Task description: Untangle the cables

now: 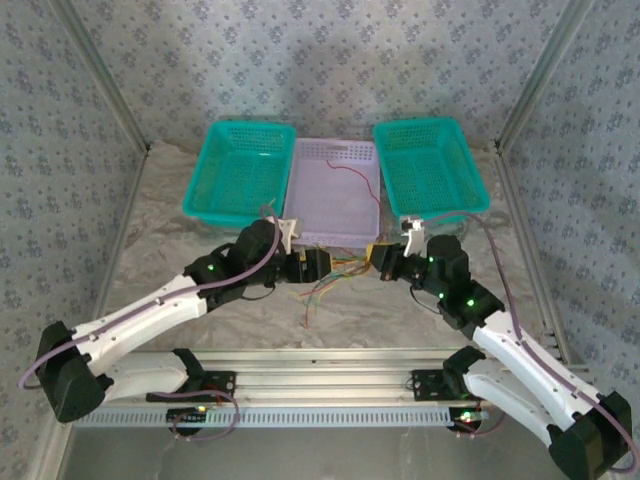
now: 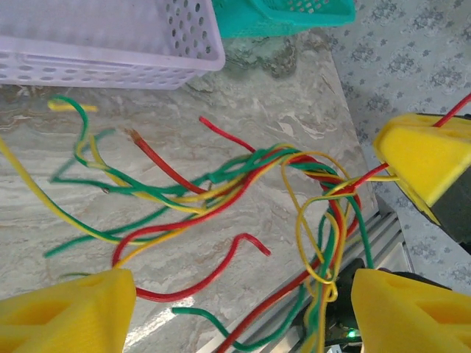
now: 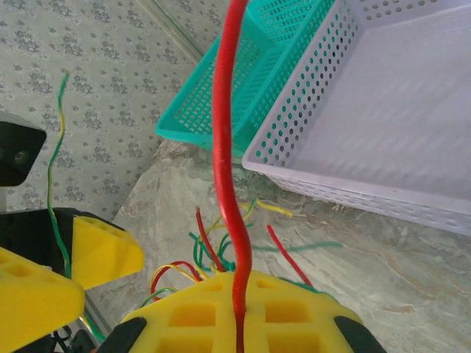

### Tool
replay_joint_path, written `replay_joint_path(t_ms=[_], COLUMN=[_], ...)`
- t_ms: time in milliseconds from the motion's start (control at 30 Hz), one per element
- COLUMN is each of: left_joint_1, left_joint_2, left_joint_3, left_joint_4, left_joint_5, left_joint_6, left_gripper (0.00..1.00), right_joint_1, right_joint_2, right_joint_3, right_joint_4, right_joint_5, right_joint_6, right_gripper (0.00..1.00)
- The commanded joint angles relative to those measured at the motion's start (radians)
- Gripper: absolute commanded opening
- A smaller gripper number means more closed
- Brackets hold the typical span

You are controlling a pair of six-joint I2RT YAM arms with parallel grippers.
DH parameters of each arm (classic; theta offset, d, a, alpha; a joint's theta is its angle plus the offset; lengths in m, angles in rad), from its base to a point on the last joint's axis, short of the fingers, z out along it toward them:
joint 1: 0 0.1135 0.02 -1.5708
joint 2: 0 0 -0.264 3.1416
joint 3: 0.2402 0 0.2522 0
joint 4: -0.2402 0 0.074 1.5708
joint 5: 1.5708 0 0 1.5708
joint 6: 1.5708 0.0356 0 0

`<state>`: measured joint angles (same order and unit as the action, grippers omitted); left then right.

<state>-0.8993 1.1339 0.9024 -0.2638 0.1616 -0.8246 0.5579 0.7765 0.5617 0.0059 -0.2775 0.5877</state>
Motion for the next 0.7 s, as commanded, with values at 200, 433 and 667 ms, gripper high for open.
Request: replay_joint_path(t_ms=[200,433,667], left_joint_1=[-0.024,-0.025,-0.020], left_joint_2=[0.055,0.036,-0.082], left_joint_3=[0.054,0.075,0.081], left_joint_4=[0.076,-0.003,-0.129], left_joint_5=[0.040,-0.001,-0.141], left_joint_6=[0.006,0.050,0.127], left_gripper=[0.33,0.00,0.00], right_joint_1=[0.036,0.033,-0.022], right_joint_2=[0.022,0.003,-0.032], right_joint_3=[0.047,0.071,0.077], right_joint_4=[0.081,-0.006,-0.194], right_joint_5=[-0.005,0.073,0.244], right_joint_6=[0.012,-0.034,-0.042], right_gripper=[0.00,0.00,0.00])
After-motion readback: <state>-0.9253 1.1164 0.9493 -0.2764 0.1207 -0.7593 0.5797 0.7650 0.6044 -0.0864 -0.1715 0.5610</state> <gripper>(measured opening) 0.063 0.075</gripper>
